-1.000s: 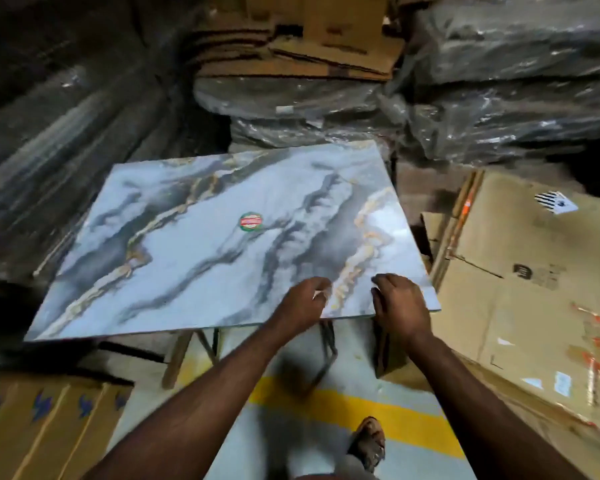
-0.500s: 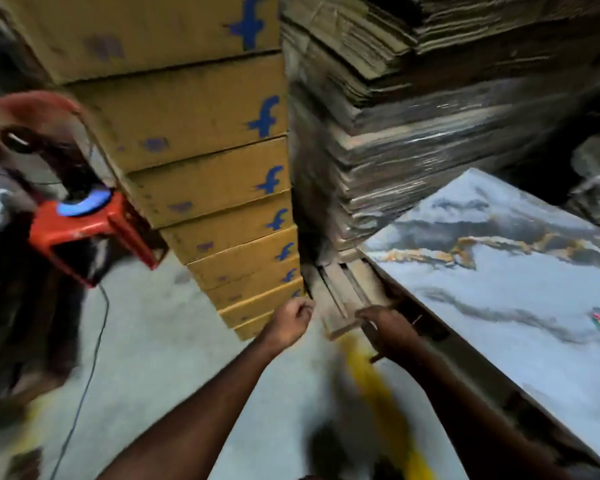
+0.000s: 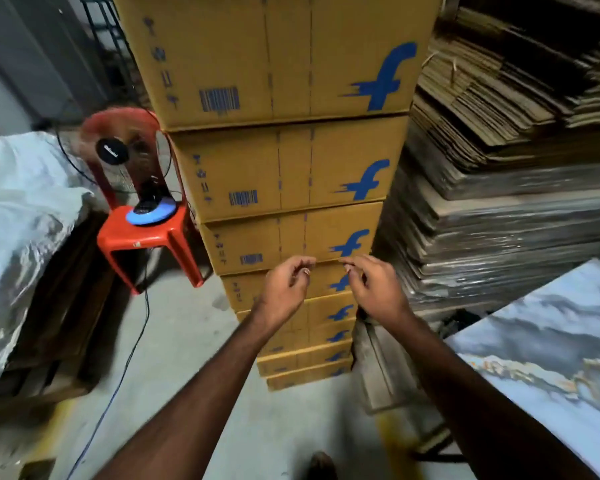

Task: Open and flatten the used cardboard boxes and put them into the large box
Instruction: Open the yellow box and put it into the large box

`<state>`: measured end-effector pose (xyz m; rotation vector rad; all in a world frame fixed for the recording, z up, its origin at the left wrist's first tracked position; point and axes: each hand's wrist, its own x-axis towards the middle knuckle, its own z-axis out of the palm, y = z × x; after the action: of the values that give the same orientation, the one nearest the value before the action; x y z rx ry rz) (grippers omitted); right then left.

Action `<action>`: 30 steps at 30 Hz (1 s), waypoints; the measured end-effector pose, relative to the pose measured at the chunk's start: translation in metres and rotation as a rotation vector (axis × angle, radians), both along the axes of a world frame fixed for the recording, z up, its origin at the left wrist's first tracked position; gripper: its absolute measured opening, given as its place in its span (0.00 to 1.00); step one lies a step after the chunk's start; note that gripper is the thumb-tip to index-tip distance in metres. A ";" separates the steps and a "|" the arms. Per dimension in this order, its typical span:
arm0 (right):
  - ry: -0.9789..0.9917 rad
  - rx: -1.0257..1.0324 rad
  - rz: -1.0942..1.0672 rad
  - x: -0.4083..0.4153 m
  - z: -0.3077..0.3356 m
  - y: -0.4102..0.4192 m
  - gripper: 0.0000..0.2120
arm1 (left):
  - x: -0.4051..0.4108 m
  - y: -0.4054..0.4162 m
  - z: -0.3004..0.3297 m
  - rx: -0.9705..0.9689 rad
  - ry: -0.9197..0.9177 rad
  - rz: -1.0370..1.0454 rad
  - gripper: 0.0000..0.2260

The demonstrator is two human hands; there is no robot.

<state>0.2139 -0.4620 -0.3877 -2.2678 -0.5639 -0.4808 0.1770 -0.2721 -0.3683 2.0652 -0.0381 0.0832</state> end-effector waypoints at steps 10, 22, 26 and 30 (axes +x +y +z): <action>-0.465 0.133 -0.137 0.067 0.229 0.023 0.14 | 0.058 0.037 0.224 0.216 -0.557 -0.046 0.12; -0.628 -0.153 -0.319 0.086 0.364 0.039 0.23 | 0.058 0.039 0.358 0.613 -0.991 0.257 0.08; -0.588 -0.104 -0.372 0.100 0.369 0.036 0.23 | 0.066 0.041 0.370 0.749 -1.012 0.381 0.10; -0.575 -0.077 -0.387 0.113 0.372 0.028 0.26 | 0.077 0.051 0.373 0.879 -0.928 0.521 0.12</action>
<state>0.3269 -0.4343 -0.0155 -2.3095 -0.4151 -1.3485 0.2543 -0.2211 0.0049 2.6441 -0.1195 1.5730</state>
